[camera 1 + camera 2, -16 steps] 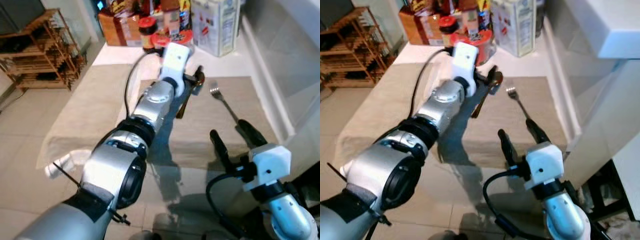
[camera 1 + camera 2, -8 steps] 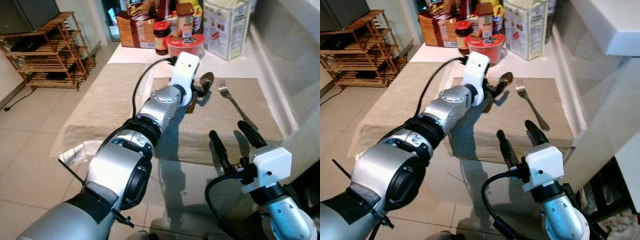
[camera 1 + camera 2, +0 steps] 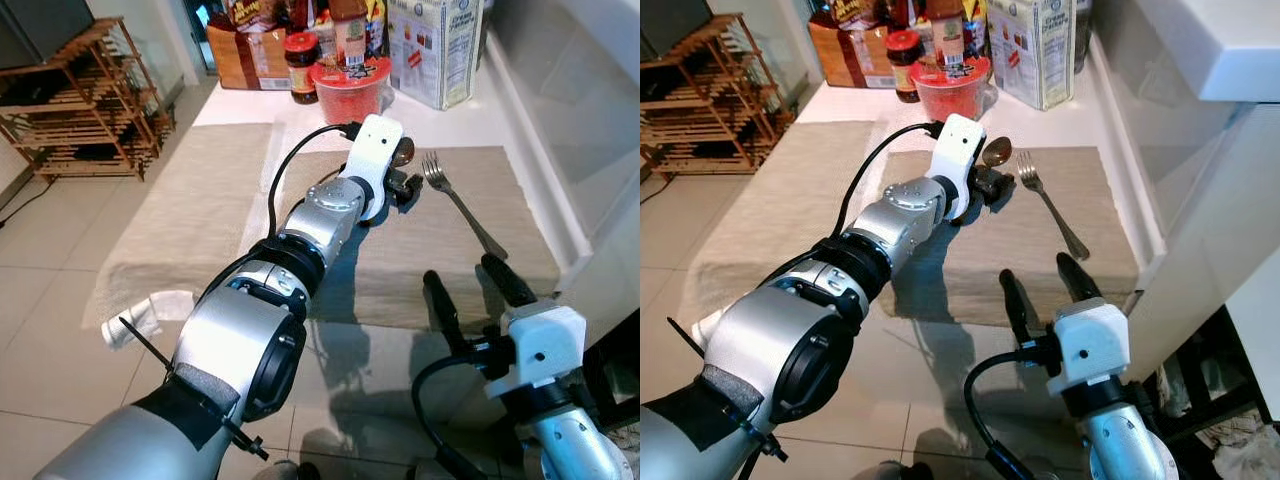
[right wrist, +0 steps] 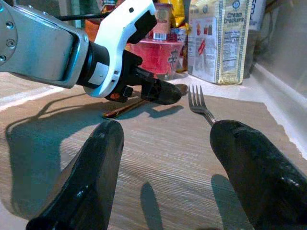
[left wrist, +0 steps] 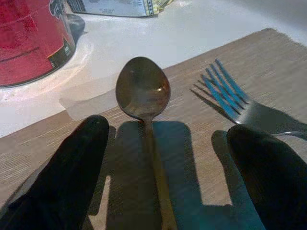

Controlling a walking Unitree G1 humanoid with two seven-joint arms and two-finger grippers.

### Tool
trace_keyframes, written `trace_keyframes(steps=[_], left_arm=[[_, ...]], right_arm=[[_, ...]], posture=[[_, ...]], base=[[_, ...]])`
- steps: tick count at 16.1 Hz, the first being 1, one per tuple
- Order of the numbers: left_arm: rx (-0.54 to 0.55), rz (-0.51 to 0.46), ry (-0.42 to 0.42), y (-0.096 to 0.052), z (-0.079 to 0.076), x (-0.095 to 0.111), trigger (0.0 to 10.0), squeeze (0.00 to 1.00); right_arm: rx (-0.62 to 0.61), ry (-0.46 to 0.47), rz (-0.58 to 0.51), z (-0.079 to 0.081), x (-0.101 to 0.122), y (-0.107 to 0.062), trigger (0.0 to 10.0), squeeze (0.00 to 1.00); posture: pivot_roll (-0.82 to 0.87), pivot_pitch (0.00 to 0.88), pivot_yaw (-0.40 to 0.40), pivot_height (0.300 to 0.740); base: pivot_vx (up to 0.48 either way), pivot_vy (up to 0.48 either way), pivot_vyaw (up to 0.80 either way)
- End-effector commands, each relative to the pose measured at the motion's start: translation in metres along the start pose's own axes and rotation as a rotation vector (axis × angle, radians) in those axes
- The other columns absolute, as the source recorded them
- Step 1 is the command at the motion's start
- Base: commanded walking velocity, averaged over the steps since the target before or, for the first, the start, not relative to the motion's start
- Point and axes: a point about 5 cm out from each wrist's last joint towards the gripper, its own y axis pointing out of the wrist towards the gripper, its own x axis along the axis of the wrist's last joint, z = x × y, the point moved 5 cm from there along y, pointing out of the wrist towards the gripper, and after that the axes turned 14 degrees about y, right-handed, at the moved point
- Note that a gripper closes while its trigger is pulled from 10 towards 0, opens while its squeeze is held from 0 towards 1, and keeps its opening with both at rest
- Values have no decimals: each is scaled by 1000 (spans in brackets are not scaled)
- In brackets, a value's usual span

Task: Setting the table

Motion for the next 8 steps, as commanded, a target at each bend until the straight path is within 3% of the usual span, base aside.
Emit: trace_keyframes(steps=[1, 4, 7, 8], left_arm=[[-7, 26, 14, 1, -6, -4, 10000, 0], [-15, 45, 0, 1, -8, -9, 10000, 0], [-30, 129, -29, -2, -11, -32, 10000, 0], [-38, 144, -39, -2, -12, -36, 7020, 0]], right_arm=[[2, 1, -12, 3, 5, -2, 10000, 0], [1, -5, -7, 2, 4, -4, 10000, 0], [-2, -2, -5, 1, 4, -3, 10000, 0], [-3, -1, -5, 1, 4, -2, 10000, 0]], posture=[[-248, 111, 157, 740], [-247, 111, 154, 740], [-243, 107, 154, 740], [-240, 108, 153, 740]], base=[[0, 0, 0], [0, 0, 0], [0, 0, 0], [0, 0, 0]])
